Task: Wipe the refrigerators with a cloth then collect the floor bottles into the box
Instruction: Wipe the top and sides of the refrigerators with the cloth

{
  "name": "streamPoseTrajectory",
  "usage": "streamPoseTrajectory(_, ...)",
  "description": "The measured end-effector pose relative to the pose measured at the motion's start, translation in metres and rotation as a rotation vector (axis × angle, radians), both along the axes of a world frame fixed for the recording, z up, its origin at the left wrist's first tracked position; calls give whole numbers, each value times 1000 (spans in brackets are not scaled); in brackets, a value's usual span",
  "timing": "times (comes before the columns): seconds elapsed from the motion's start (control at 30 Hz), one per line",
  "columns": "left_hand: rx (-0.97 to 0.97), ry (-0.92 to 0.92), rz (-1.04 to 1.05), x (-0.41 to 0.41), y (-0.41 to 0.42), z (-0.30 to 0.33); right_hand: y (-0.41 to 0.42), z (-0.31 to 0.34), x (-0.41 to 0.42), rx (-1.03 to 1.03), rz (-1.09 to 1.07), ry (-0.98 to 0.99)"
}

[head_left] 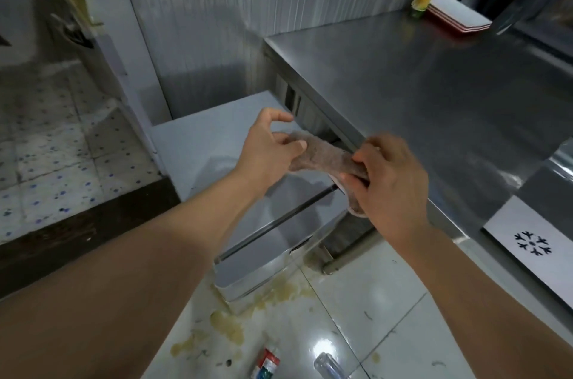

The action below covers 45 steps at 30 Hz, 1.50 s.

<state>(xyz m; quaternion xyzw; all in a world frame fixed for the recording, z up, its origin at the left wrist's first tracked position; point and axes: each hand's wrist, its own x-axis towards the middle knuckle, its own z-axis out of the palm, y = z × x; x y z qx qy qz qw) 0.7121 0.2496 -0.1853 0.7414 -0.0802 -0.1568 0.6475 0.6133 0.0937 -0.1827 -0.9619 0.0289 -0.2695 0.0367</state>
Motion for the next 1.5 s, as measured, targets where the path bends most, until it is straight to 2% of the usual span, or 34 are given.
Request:
streamPoseTrajectory(0.07,142,-88,-36,7,-4,-17,-4,-20,6,-53,-3,62)
streamPoseTrajectory(0.17,437,-82,-73,6,5,-54,-4,-66,12,20,62,499)
streamPoseTrajectory(0.23,520,-80,-108,1,19,-76,-5,-87,10,136,198,617)
streamPoseTrajectory(0.37,715,-237,-119,2,45,-101,-13,-103,8,167,362,474)
streamPoseTrajectory(0.47,840,-280,-43,5,52,-113,0,-120,3,40,497,512)
streamPoseTrajectory(0.53,888,-307,-7,6,52,-120,-1,-130,2,-52,436,501)
streamPoseTrajectory(0.7,990,-408,-49,22,54,-131,-31,-136,20,-58,150,525)
streamPoseTrajectory(0.8,987,-444,-45,32,52,-134,-28,-143,47,-58,174,475)
streamPoseTrajectory(0.97,990,-465,-20,39,47,-133,-13,-135,108,-72,184,505)
streamPoseTrajectory(1.13,1053,-461,-18,68,51,-136,-14,-127,66,-40,98,577)
streamPoseTrajectory(1.23,1111,-477,-20,91,57,-145,-23,-133,64,-58,95,531)
streamPoseTrajectory(1.43,1197,-409,28,136,71,-152,-23,-144,143,20,53,495)
streamPoseTrajectory(1.5,1208,-455,41,140,74,-150,-22,-148,160,38,55,520)
